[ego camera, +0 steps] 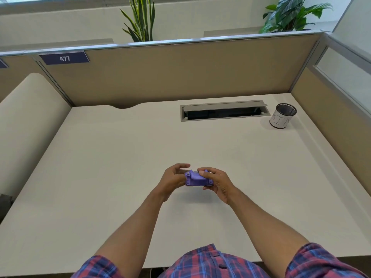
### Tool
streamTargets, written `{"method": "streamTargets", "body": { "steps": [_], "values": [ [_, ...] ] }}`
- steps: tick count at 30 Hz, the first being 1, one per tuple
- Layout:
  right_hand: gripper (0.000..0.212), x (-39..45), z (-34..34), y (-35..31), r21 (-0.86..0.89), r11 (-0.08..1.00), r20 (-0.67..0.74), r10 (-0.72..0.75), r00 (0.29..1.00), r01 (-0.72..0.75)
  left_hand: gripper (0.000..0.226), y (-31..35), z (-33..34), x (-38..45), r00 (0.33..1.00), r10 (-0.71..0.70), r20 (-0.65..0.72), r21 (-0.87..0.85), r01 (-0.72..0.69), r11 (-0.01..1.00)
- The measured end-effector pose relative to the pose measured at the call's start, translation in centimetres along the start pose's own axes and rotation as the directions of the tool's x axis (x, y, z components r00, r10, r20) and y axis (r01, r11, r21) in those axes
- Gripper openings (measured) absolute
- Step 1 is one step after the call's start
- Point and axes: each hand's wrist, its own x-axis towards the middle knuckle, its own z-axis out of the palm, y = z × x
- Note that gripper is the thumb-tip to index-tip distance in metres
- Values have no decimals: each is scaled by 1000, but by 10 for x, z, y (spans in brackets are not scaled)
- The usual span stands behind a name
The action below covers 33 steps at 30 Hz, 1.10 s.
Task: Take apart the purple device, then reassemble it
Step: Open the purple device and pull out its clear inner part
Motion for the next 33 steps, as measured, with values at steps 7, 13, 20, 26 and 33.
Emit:
{"method": "streamTargets", "body": {
  "steps": [7, 13, 20, 26, 33],
  "values": [
    [24, 3, 1, -5, 16, 1000, 41, 23, 999, -24, 27, -10, 0, 2, 989, -145, -28, -287, 131, 949],
    [49, 4, -1, -9, -65, 998, 122, -18, 992, 27, 25, -10, 1, 2, 986, -155, -56, -341, 127, 932],
    [56, 5, 1, -8, -136, 984, 147, -92, 985, 112, 23, -6, 6, 0, 986, -127, -106, -257, 96, 962],
    [42, 7, 4, -7, -212, 951, 98, -210, 973, 226, 25, -3, 11, 2, 987, -84, -134, -250, 48, 967],
    [23, 11, 4, -6, -198, 943, 58, -260, 964, 266, 27, -5, 16, 5, 987, -91, -133, -318, 44, 947]
  ]
}}
